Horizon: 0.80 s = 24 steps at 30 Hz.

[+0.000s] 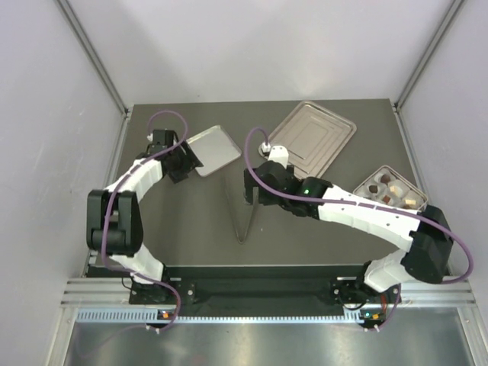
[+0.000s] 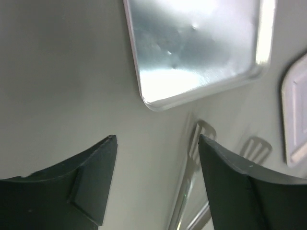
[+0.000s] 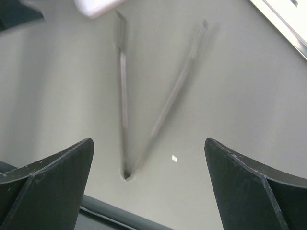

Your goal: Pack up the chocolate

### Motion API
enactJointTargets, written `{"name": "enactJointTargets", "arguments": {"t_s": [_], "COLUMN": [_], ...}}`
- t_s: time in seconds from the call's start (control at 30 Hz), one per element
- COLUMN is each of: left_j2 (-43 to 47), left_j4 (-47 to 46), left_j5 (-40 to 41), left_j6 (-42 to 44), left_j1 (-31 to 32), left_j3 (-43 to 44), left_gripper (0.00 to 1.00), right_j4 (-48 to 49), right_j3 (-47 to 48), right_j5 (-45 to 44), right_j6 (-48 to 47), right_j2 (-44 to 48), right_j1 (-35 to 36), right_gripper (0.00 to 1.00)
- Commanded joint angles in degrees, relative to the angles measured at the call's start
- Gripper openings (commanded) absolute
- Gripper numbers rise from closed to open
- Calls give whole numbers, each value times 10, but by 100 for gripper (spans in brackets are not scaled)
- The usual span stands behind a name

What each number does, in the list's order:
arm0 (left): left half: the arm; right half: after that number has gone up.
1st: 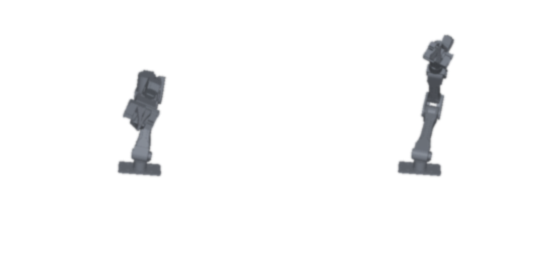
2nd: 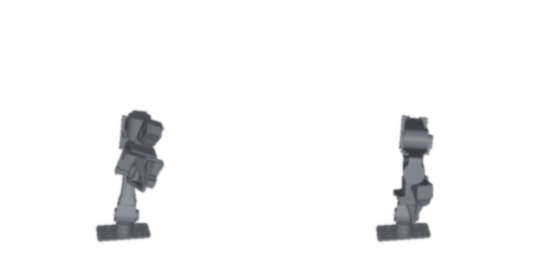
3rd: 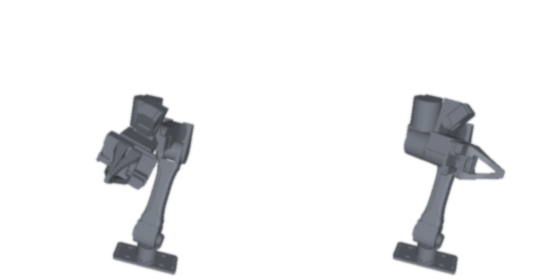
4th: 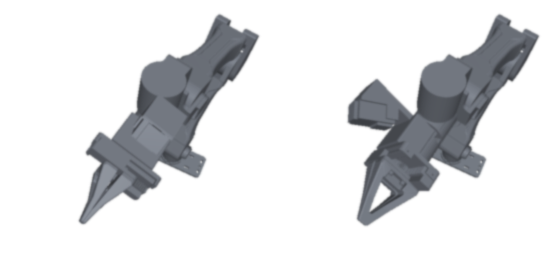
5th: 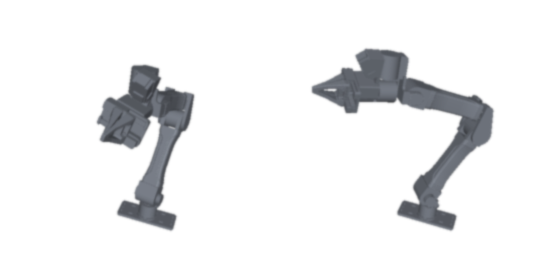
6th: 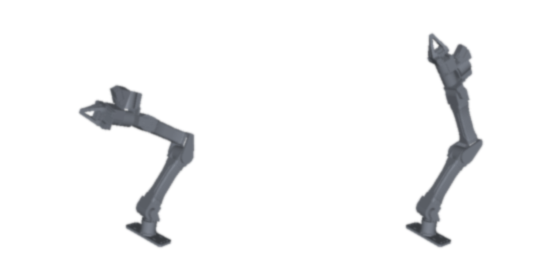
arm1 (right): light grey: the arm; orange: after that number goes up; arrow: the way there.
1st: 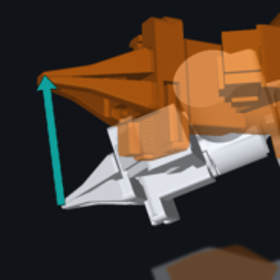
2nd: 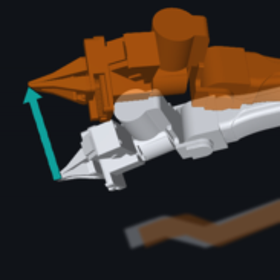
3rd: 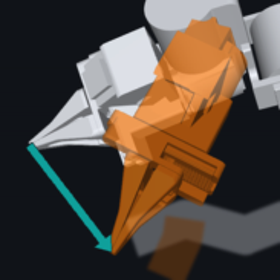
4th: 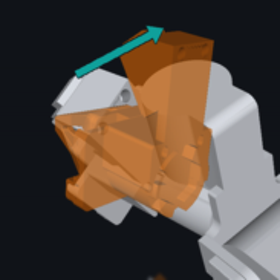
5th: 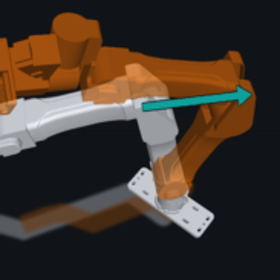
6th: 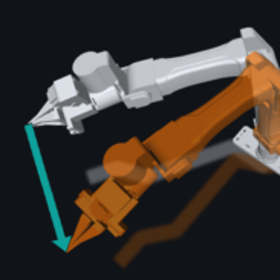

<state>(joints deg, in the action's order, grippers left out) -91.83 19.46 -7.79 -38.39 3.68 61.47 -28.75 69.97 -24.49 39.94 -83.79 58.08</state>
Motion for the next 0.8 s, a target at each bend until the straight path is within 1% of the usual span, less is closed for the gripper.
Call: {"name": "enactJointTargets", "arguments": {"t_s": [0.0,0.2,0.27,0.33,0.4,0.53,0.6,0.77], "left_j2": [-46,-116,-141,-154,-169,-202,-212,-234], "left_j4": [-35,-40,-14,-5,0,17,25,47], "left_j5": [1,48,70,73,99,108,110,149], "left_j6": [-22,-38,-38,-37,-34,-24,-20,-6], "left_j1": [-4,-3,-3,-3,-3,-3,-3,-1], "left_j3": [49,97,115,135,145,168,177,189], "left_gripper": [71,60,57,55,51,50,48,45], "right_j4": [24,37,36,37,37,40,41,41], "right_j3": [-49,-77,-81,-86,-91,-95,-96,-95], "right_j5": [9,15,11,6,3,2,4,1], "right_j6": [-26,-32,-39,-45,-49,-52,-53,-56], "right_j2": [39,62,70,75,82,87,86,81], "right_j1": [-10,-15,-18,-25,-33,-46,-49,-52], "right_gripper": [98,98,98,98,98,98,98,98]}}
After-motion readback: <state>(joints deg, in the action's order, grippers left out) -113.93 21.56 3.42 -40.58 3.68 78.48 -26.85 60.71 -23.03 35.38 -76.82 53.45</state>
